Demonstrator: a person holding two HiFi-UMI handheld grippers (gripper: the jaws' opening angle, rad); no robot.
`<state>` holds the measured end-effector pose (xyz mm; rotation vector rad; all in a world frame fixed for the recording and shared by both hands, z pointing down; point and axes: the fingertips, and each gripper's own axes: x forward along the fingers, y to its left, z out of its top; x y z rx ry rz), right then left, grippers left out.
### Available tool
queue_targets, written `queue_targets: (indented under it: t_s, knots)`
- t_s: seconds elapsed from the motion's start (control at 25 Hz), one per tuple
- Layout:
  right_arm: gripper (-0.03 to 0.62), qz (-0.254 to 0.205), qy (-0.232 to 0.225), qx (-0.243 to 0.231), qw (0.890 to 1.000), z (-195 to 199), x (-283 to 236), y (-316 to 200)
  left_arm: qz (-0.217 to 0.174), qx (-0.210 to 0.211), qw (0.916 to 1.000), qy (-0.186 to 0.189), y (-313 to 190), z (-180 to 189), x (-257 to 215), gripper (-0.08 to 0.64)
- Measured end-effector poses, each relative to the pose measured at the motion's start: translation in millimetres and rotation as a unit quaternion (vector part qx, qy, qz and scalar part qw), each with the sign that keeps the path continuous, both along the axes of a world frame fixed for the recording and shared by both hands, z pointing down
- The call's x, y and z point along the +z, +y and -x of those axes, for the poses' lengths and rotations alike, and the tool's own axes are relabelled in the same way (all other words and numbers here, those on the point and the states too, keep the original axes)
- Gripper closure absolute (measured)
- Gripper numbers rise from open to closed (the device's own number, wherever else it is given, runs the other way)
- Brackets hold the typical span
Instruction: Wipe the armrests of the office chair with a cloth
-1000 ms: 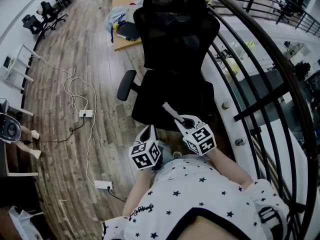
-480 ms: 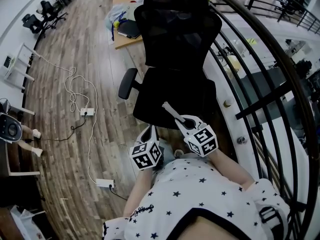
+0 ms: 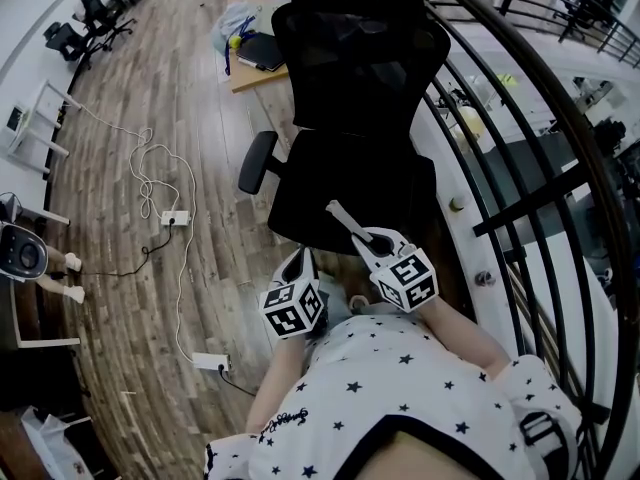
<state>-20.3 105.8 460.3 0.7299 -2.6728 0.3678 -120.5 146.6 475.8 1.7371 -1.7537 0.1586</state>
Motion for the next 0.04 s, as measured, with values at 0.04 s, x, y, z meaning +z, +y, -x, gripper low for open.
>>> queue_targets:
  t_s: [0.04]
  knots:
    - [0.568,0.001,-0.001,0.001,1.000,0.3,0.7,-0.8,0.000,0.000,1.0000,0.000,-0.4,0.8,0.7,0.552]
